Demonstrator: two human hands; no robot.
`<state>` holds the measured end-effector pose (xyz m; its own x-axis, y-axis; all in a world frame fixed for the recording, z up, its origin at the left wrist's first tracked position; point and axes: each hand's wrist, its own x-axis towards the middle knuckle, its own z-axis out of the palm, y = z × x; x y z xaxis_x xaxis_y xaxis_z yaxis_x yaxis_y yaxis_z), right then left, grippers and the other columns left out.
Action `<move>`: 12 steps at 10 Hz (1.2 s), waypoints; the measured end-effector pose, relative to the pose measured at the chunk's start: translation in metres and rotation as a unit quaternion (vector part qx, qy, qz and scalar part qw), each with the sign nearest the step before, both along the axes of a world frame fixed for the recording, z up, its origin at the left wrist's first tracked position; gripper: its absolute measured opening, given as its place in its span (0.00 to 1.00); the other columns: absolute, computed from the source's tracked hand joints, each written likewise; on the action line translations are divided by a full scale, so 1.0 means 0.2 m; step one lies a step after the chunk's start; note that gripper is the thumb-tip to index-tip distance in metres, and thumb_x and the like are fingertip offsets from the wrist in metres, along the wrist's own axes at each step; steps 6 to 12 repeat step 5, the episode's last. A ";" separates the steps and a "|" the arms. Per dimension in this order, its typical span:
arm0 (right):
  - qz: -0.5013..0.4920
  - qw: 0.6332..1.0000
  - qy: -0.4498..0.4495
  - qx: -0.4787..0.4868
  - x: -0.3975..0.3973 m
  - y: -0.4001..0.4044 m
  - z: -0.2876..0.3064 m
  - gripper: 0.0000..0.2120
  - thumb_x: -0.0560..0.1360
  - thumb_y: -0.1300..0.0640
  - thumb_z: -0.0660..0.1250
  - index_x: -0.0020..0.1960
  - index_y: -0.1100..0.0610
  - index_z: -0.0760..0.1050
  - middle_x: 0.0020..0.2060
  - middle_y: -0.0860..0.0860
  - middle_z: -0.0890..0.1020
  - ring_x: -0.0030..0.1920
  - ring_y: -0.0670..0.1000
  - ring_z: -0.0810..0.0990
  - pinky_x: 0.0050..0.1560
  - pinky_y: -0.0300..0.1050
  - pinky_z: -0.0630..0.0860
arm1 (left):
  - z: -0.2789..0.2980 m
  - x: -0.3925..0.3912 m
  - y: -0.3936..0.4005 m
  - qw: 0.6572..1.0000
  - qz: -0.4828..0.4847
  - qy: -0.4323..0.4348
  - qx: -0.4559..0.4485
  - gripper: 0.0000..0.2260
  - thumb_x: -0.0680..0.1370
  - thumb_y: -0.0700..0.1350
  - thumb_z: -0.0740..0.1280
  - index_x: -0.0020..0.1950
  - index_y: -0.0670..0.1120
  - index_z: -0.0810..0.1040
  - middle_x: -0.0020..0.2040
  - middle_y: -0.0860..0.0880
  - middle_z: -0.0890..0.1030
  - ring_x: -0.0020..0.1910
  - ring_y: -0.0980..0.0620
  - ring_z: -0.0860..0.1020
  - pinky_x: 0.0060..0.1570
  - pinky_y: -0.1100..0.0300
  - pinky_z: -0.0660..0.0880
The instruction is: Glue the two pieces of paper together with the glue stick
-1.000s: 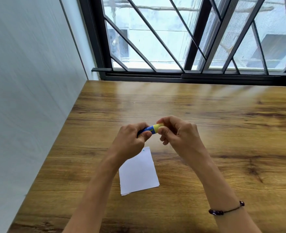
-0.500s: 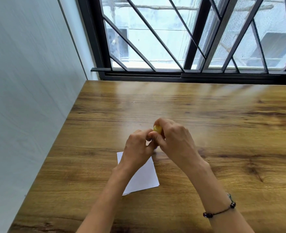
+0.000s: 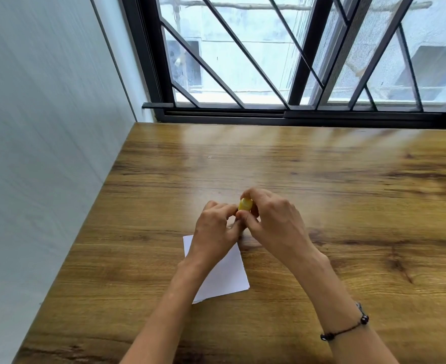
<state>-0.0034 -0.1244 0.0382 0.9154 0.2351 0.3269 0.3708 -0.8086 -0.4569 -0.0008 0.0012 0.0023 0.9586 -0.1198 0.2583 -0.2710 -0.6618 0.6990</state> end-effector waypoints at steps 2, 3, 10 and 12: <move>0.001 1.000 0.006 -0.023 0.00 0.01 -0.01 0.09 0.72 0.54 0.67 0.50 0.56 0.73 0.40 0.51 0.80 0.40 0.54 0.77 0.37 0.44 0.70 | 0.01 0.00 0.00 1.000 -0.007 0.020 0.004 0.07 0.71 0.40 0.65 0.35 0.50 0.72 0.26 0.62 0.66 0.38 0.52 0.66 0.33 0.67 0.59; 0.001 0.999 0.020 -0.037 0.00 0.02 -0.01 0.09 0.72 0.54 0.67 0.50 0.56 0.72 0.40 0.51 0.80 0.41 0.54 0.77 0.37 0.44 0.70 | 0.03 0.00 0.01 0.998 -0.023 0.050 0.001 0.08 0.71 0.41 0.65 0.36 0.53 0.71 0.28 0.63 0.68 0.40 0.53 0.66 0.34 0.68 0.60; -0.008 0.998 0.024 -0.054 -0.02 0.00 0.05 0.23 0.72 0.44 0.66 0.63 0.52 0.68 0.43 0.50 0.79 0.45 0.50 0.74 0.37 0.43 0.66 | 0.09 0.01 0.10 0.982 -0.070 0.167 0.059 0.19 0.73 0.46 0.66 0.63 0.46 0.72 0.57 0.51 0.75 0.59 0.50 0.68 0.55 0.62 0.66; -0.008 0.998 0.024 -0.054 -0.02 0.00 0.05 0.23 0.72 0.44 0.66 0.63 0.52 0.68 0.43 0.50 0.79 0.45 0.50 0.74 0.37 0.43 0.66 | 0.09 0.01 0.10 0.982 -0.070 0.167 0.059 0.19 0.73 0.46 0.66 0.63 0.46 0.72 0.57 0.51 0.75 0.59 0.50 0.68 0.55 0.62 0.66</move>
